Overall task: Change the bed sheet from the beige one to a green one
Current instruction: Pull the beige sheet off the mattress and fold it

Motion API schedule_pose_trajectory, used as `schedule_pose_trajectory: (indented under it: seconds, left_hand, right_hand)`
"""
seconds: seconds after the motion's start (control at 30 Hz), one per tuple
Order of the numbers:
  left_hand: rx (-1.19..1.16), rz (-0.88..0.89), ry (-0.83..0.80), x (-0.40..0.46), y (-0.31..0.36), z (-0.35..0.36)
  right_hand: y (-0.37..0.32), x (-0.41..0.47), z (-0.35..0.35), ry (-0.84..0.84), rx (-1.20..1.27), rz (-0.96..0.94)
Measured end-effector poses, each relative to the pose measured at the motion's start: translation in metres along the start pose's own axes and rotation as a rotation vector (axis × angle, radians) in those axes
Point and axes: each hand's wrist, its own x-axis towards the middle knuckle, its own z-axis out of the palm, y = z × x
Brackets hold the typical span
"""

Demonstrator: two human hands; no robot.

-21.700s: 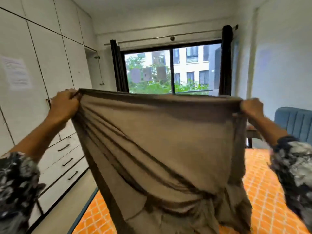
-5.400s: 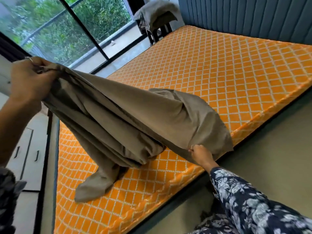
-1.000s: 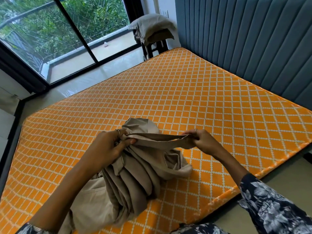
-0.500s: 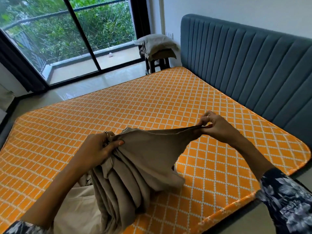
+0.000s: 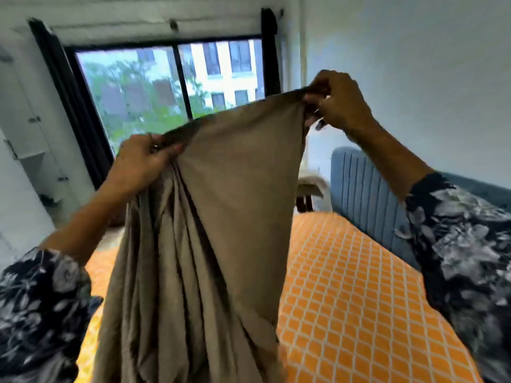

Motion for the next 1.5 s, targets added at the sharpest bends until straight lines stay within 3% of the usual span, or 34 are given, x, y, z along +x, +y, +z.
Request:
schedule_pose_trajectory:
  seconds: [0.07, 0.17, 0.23, 0.37, 0.43, 0.53, 0.6, 0.67, 0.73, 0.83, 0.87, 0.9, 0.97, 1.03, 1.07, 1.2, 1.37, 1.5]
  left_hand:
    - [-0.008, 0.045, 0.120, 0.026, 0.005, -0.026]
    - [0.306, 0.080, -0.082, 0.048, 0.005, -0.047]
    - [0.390, 0.095, -0.120, 0.063, 0.012, -0.067]
    - [0.147, 0.188, 0.255, 0.108, 0.057, -0.132]
    - [0.149, 0.266, 0.347, 0.119, 0.066, -0.155]
    - [0.387, 0.175, 0.043, 0.116, 0.057, -0.158]
    - [0.502, 0.156, -0.030, 0.113, 0.047, -0.148]
    - [0.431, 0.177, 0.073, 0.118, 0.054, -0.149]
    - [0.298, 0.239, 0.310, 0.133, 0.071, -0.162]
    - [0.181, 0.457, 0.722, 0.145, 0.097, -0.184]
    - [0.193, 0.531, 0.723, 0.144, 0.101, -0.187]
    - [0.266, 0.581, 0.581, 0.144, 0.100, -0.186]
    - [0.548, 0.486, 0.123, 0.137, 0.085, -0.170]
    - [0.640, 0.366, -0.082, 0.129, 0.070, -0.156]
    - [0.612, 0.354, -0.078, 0.130, 0.069, -0.157]
    - [0.380, 0.370, 0.098, 0.152, 0.109, -0.211]
    - [-0.144, 0.258, -0.192, 0.117, 0.163, -0.306]
    - [-0.273, 0.342, -0.201, 0.120, 0.157, -0.310]
  right_hand:
    - [-0.019, 0.018, 0.004, 0.046, 0.078, -0.020]
    - [-0.031, 0.029, 0.014, -0.078, 0.050, 0.050]
    - [-0.056, 0.044, 0.010, -0.042, 0.008, -0.005]
    - [-0.137, 0.092, -0.023, 0.252, 0.207, -0.225]
    - [-0.156, 0.101, -0.032, 0.356, 0.197, -0.298]
    - [-0.143, 0.092, -0.021, 0.243, 0.088, -0.231]
    - [-0.134, 0.082, -0.008, 0.154, 0.069, -0.143]
    - [-0.141, 0.085, -0.010, 0.193, 0.135, -0.150]
    - [-0.164, 0.103, -0.023, 0.335, 0.145, -0.262]
    - [-0.195, 0.118, -0.041, 0.586, 0.103, -0.407]
    - [-0.195, 0.120, -0.043, 0.620, 0.079, -0.406]
    - [-0.187, 0.118, -0.042, 0.581, 0.031, -0.365]
    - [-0.156, 0.105, -0.028, 0.299, -0.042, -0.168]
    - [-0.134, 0.091, -0.017, 0.098, 0.034, 0.010]
    - [-0.133, 0.093, -0.020, 0.134, 0.041, 0.015]
    - [-0.201, 0.122, -0.067, 0.407, -0.017, -0.276]
    - [-0.260, 0.111, -0.118, 0.282, 0.246, -0.440]
    - [-0.254, 0.103, -0.112, 0.128, 0.525, -0.381]
